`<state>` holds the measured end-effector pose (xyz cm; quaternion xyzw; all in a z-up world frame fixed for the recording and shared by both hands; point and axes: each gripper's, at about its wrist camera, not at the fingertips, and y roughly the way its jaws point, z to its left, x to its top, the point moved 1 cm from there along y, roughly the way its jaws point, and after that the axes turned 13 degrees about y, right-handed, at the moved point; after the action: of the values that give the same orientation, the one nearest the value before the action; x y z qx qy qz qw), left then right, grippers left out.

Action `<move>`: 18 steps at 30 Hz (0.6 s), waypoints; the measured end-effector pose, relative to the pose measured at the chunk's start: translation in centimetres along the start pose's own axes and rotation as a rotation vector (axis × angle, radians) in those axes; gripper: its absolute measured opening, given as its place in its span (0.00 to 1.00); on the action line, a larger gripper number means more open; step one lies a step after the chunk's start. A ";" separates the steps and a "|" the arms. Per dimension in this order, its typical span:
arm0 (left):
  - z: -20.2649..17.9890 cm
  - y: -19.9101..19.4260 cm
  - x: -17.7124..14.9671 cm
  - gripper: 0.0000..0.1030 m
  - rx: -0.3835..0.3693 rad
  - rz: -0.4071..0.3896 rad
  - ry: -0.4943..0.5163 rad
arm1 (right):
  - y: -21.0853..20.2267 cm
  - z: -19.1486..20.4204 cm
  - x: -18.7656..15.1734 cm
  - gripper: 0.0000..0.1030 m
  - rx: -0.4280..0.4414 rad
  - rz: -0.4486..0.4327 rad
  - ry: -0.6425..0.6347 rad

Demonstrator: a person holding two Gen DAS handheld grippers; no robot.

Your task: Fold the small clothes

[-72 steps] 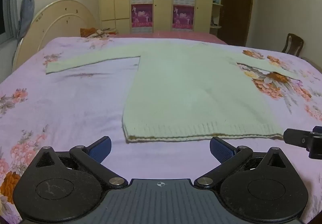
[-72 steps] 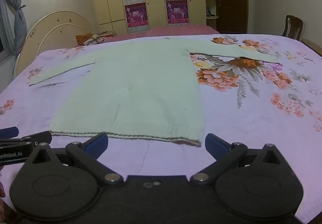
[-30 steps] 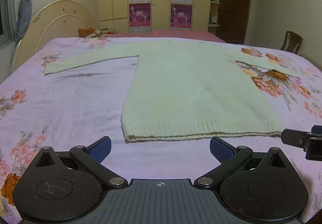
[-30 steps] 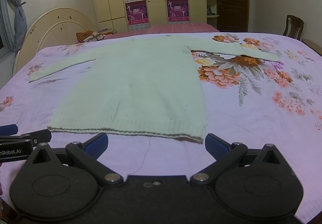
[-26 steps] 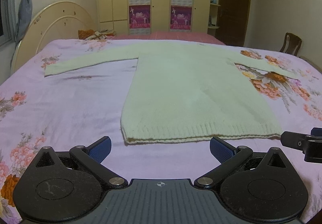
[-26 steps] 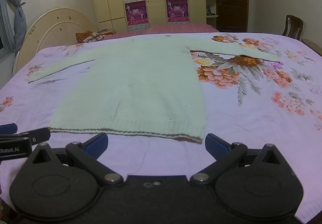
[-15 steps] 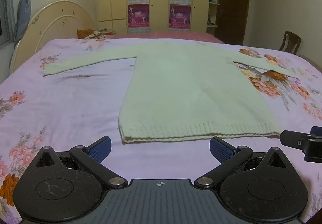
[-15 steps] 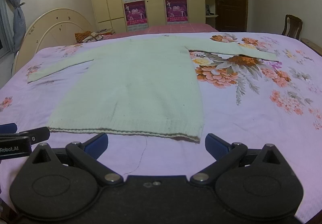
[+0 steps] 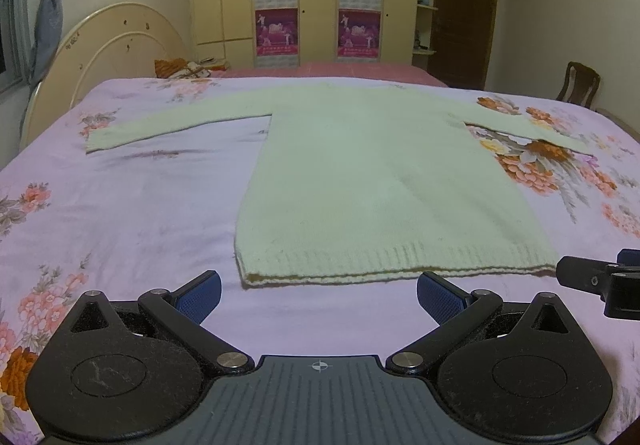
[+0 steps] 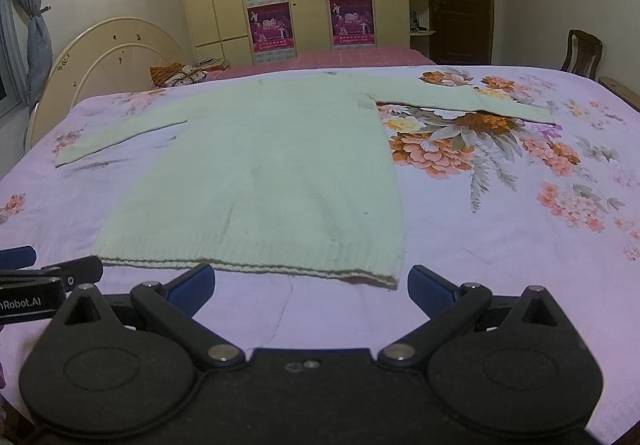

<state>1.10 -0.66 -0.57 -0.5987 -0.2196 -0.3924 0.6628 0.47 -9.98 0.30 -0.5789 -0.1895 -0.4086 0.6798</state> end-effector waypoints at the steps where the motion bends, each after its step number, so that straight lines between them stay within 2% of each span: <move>1: 0.0 0.0 0.0 1.00 0.000 0.001 0.000 | 0.0 0.0 0.0 0.99 0.000 0.000 0.001; 18: 0.0 0.1 0.0 1.00 0.000 0.005 0.003 | 0.0 -0.3 0.1 0.99 0.000 0.000 0.012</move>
<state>1.21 -0.65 -0.63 -0.5985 -0.2172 -0.3918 0.6641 0.48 -10.36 0.32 -0.5764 -0.1855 -0.4117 0.6810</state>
